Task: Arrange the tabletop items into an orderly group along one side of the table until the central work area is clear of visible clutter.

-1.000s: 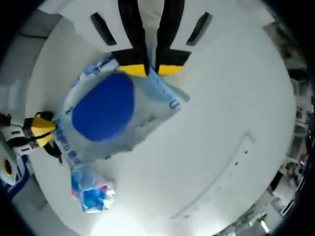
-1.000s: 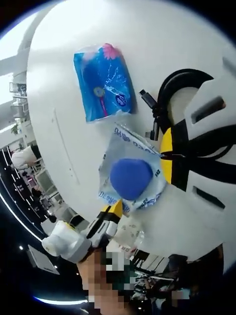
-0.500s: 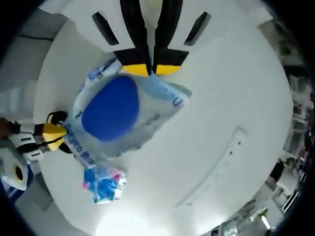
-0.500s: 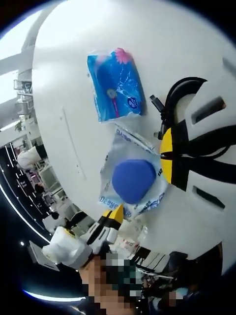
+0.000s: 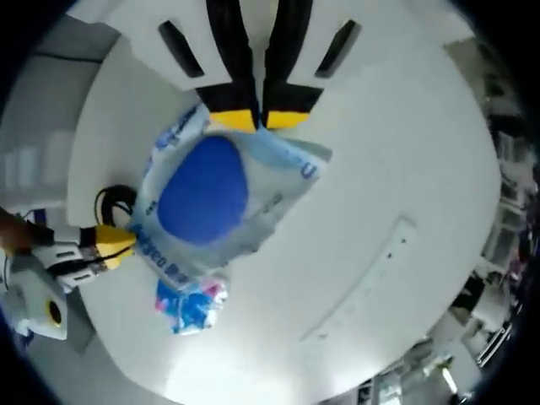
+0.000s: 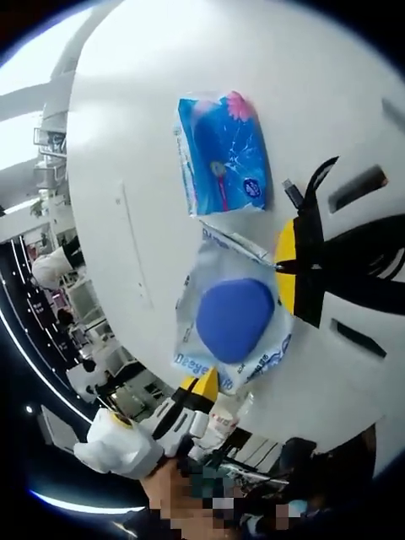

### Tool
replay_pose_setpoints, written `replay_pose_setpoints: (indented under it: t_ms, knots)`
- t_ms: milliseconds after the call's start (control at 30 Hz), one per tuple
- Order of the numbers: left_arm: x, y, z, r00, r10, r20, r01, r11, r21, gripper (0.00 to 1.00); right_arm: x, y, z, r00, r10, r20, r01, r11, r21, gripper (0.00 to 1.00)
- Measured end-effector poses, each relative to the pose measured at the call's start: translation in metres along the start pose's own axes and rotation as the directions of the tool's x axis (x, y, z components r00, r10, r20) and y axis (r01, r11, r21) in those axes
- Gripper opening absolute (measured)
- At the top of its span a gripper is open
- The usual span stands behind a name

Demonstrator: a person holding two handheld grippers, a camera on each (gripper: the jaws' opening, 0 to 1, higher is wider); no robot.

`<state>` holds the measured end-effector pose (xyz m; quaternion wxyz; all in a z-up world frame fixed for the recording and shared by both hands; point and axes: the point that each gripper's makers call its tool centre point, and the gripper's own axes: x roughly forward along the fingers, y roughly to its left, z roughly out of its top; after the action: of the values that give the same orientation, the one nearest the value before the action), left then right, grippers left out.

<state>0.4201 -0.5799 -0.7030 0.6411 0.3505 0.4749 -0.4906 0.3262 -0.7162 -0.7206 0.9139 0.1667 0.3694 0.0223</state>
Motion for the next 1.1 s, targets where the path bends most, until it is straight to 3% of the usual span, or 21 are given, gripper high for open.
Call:
replay_pose_setpoints:
  t_ms: [500,867,1100]
  knots:
    - [-0.011,-0.001,-0.003,0.992,0.061,0.114,-0.051,0.994,-0.093,0.00,0.015,-0.005,0.020,1.000,0.025,-0.002,-0.025,0.995,-0.098,0.00]
    - [0.004,-0.004,-0.018,0.989,0.120,0.083,-0.116,0.992,-0.049,0.00,0.026,-0.003,0.027,0.998,0.056,-0.021,-0.059,0.981,-0.186,0.00]
    - [0.013,-0.005,-0.028,0.979,0.199,0.053,-0.200,0.980,0.017,0.00,0.033,0.002,0.026,0.996,0.087,-0.031,-0.091,0.966,-0.240,0.00]
